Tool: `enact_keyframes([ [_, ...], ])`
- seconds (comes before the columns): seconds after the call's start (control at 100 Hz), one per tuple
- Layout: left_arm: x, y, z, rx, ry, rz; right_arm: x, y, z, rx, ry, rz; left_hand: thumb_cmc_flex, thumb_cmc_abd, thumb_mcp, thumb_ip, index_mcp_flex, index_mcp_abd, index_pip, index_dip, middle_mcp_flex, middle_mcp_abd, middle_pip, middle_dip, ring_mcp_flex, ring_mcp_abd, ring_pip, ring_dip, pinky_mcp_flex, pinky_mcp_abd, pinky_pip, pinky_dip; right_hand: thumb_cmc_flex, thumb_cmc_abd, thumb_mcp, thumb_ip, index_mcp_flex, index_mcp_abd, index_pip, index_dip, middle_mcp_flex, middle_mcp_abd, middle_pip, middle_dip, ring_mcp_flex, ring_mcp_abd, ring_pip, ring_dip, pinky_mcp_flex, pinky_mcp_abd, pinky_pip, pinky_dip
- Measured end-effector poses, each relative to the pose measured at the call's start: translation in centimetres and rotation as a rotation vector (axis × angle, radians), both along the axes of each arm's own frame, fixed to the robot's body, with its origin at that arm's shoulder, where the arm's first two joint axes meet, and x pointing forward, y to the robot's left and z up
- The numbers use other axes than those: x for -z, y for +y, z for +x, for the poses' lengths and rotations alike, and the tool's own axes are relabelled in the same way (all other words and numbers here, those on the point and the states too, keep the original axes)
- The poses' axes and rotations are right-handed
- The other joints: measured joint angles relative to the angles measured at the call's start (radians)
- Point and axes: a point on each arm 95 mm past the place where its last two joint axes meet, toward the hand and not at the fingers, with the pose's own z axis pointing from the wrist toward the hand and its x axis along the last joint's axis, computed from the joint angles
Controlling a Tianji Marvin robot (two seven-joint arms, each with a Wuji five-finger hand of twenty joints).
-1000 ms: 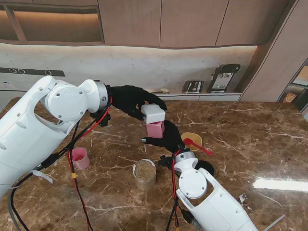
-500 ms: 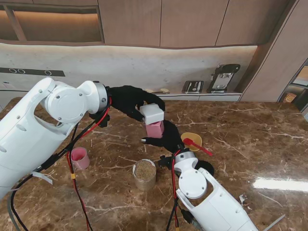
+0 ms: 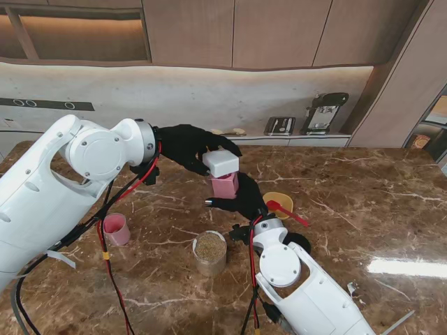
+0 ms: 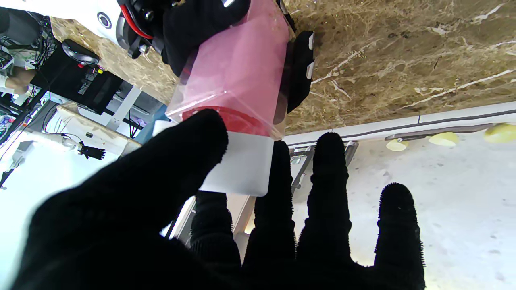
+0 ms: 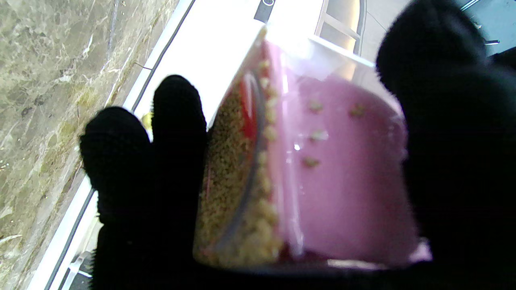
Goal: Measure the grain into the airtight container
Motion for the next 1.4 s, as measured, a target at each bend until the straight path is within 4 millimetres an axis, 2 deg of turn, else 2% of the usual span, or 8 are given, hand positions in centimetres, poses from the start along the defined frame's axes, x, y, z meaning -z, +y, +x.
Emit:
enact_keyframes([
  [0.12,0.0,0.0,0.0,0.0,-0.002,0.001,0.0,0.0,0.0,-0.002,0.0,-0.002,0.001,-0.005,0.0,-0.008,0.013,0.003,0.004,0.003,0.006,-0.001,0.0,-0.013,0.0,0.0,0.0,-0.006,0.0,-0.001,0.0,0.0,0.0,0.0,0.0,0.0,0.0,0.0,0.0,0.0,0.0,0.0,0.0,0.0,0.0,0.0,0.0,0.0,0.0,0.0,0.0,0.0],
  [0.57,-0.1,0.5,-0.2,-0.012,-0.005,-0.024,-0.4,0.2,0.0,-0.008,-0.012,-0.004,0.0,-0.026,0.003,-0.008,-0.028,0.004,0.138,0.279,-0.004,-0.011,0.005,-0.104,-0.005,0.0,-0.006,-0.019,-0.001,-0.001,0.0,0.0,0.002,0.0,0.0,0.0,0.0,0.0,0.0,-0.004,0.0,0.0,0.0,0.0,0.0,-0.003,0.0,0.0,-0.009,0.0,0.0,0.0],
  [0.74,-0.4,0.2,-0.2,-0.004,-0.007,-0.001,-0.5,0.3,0.1,-0.012,-0.016,-0.009,-0.037,-0.054,-0.088,-0.008,-0.023,0.004,0.174,0.322,-0.004,-0.011,0.005,-0.107,-0.005,0.0,-0.008,-0.02,-0.001,-0.001,0.0,0.0,0.002,0.0,0.0,0.0,0.0,0.0,0.0,-0.004,0.0,0.0,0.0,0.0,0.0,-0.005,0.0,0.0,-0.011,0.0,-0.011,0.0],
  [0.89,-0.5,-0.1,-0.1,0.0,-0.006,0.009,-0.6,0.3,0.1,-0.016,-0.02,-0.017,-0.055,-0.088,-0.164,-0.009,0.044,0.021,0.175,0.324,0.014,0.011,0.039,-0.086,0.001,0.0,-0.007,-0.011,0.01,-0.001,0.0,0.002,0.002,0.0,0.002,0.0,0.0,0.0,0.0,-0.004,0.0,0.0,0.0,0.0,0.0,-0.007,0.0,0.0,-0.013,0.0,-0.012,0.0],
  [0.98,-0.5,-0.1,0.0,-0.003,-0.008,0.008,-0.6,0.4,0.0,-0.018,-0.021,-0.019,-0.056,-0.099,-0.182,-0.035,0.085,0.033,0.176,0.317,0.048,0.018,0.039,-0.081,0.031,0.0,0.016,0.003,0.05,-0.001,0.057,0.041,0.003,-0.001,0.003,0.0,0.0,-0.001,0.0,-0.004,0.0,-0.001,0.0,0.0,0.0,-0.008,0.0,0.0,-0.017,0.0,-0.012,0.0],
  [1.04,-0.5,-0.2,0.1,-0.005,-0.026,0.003,-0.6,0.4,0.0,-0.019,-0.021,-0.019,-0.033,-0.121,-0.225,-0.075,0.125,0.034,0.19,0.287,0.109,0.018,0.039,-0.08,0.094,0.0,0.052,0.012,0.1,-0.001,0.147,0.078,0.003,-0.001,0.003,0.0,0.0,-0.001,0.0,-0.004,0.0,-0.001,0.0,0.0,0.0,-0.008,0.0,0.0,-0.019,0.0,-0.012,0.0],
  [1.18,-0.3,-0.4,0.3,-0.016,-0.065,-0.028,-0.6,0.4,0.0,-0.019,-0.022,-0.017,0.017,-0.159,-0.373,-0.078,0.196,0.044,0.276,0.198,0.234,0.03,0.01,0.054,0.232,0.007,0.142,0.021,0.206,-0.003,0.32,0.09,0.003,-0.001,0.003,0.0,0.0,-0.001,0.0,-0.004,0.0,-0.001,0.0,0.0,0.0,-0.008,0.0,0.0,-0.02,0.0,-0.012,0.0],
  [1.4,0.1,-0.7,0.3,-0.026,-0.117,-0.021,-0.5,0.3,0.0,-0.016,-0.019,-0.016,-0.004,-0.159,-0.456,-0.087,0.25,0.094,0.345,0.102,0.409,0.03,0.138,-0.013,0.37,0.019,0.238,0.021,0.308,-0.005,0.47,0.091,0.003,-0.001,0.003,0.0,0.0,-0.001,-0.001,-0.004,0.0,-0.001,0.0,0.0,0.0,-0.008,0.0,0.0,-0.021,0.0,-0.012,0.0],
])
